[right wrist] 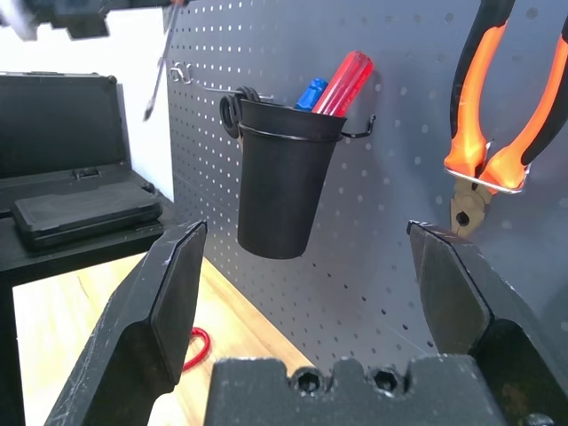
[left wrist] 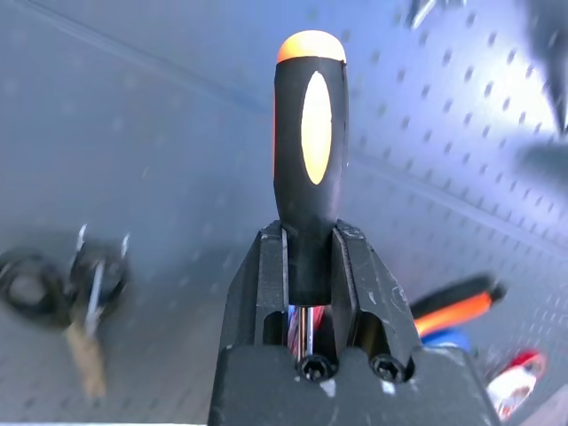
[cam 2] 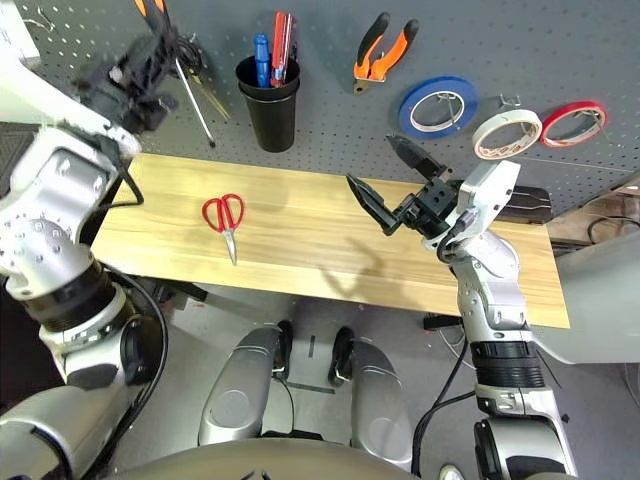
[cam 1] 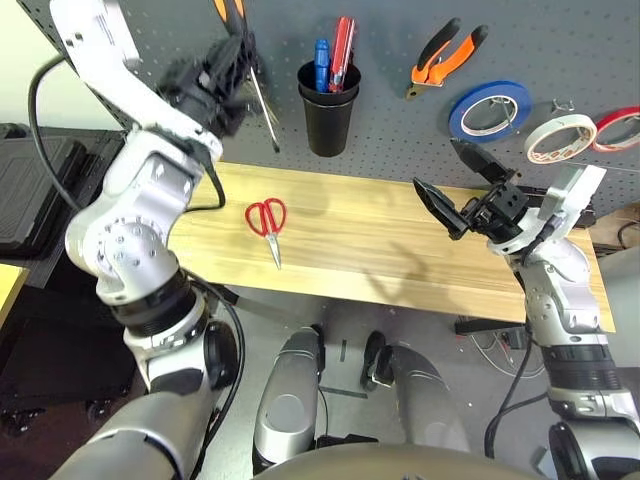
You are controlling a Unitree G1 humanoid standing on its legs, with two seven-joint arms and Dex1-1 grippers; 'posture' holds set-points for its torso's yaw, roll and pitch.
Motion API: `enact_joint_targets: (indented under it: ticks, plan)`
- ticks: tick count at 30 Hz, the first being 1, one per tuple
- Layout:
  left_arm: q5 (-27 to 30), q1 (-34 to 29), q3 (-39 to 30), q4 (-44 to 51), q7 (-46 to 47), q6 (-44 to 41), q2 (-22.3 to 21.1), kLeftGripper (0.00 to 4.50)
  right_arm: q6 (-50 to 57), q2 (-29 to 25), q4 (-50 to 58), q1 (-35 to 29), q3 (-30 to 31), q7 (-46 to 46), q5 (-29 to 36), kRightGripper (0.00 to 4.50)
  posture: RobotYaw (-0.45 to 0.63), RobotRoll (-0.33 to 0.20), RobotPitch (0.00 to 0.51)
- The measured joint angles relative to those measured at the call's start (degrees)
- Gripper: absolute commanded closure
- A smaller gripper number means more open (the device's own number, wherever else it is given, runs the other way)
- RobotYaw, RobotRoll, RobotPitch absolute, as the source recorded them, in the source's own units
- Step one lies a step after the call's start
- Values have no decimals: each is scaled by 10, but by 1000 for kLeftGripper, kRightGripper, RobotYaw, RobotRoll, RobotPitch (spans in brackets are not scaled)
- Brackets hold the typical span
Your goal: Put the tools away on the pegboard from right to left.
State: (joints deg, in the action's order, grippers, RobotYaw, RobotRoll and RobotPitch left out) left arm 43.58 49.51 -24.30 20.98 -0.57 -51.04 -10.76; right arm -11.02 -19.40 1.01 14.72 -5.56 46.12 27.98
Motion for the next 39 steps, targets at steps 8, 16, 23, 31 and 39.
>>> enact_joint_targets:
  ticks: [8, 16, 23, 31, 39]
  plan:
    - [-22, 68, 2, -115, 13, 122, 20, 4009, 1, 0, 6, -3, 0, -10, -5, 0, 207, 0, 182]
    - [-44, 86, 15, -212, 3, 219, 39, 4009, 1, 4, 19, -14, 1, -27, -17, 0, 185, 0, 182]
    - [-54, 108, 30, -292, -29, 265, 39, 4009, 4, 3, 24, -19, 1, -41, -25, 0, 165, 0, 182]
    - [-89, 107, 54, -364, -66, 317, 39, 4009, 4, 8, 34, -20, 3, -53, -36, 0, 154, 0, 177]
    - [-109, 80, 69, -376, -88, 327, 34, 2194, 6, 10, 35, -23, 4, -59, -41, 0, 160, 0, 172]
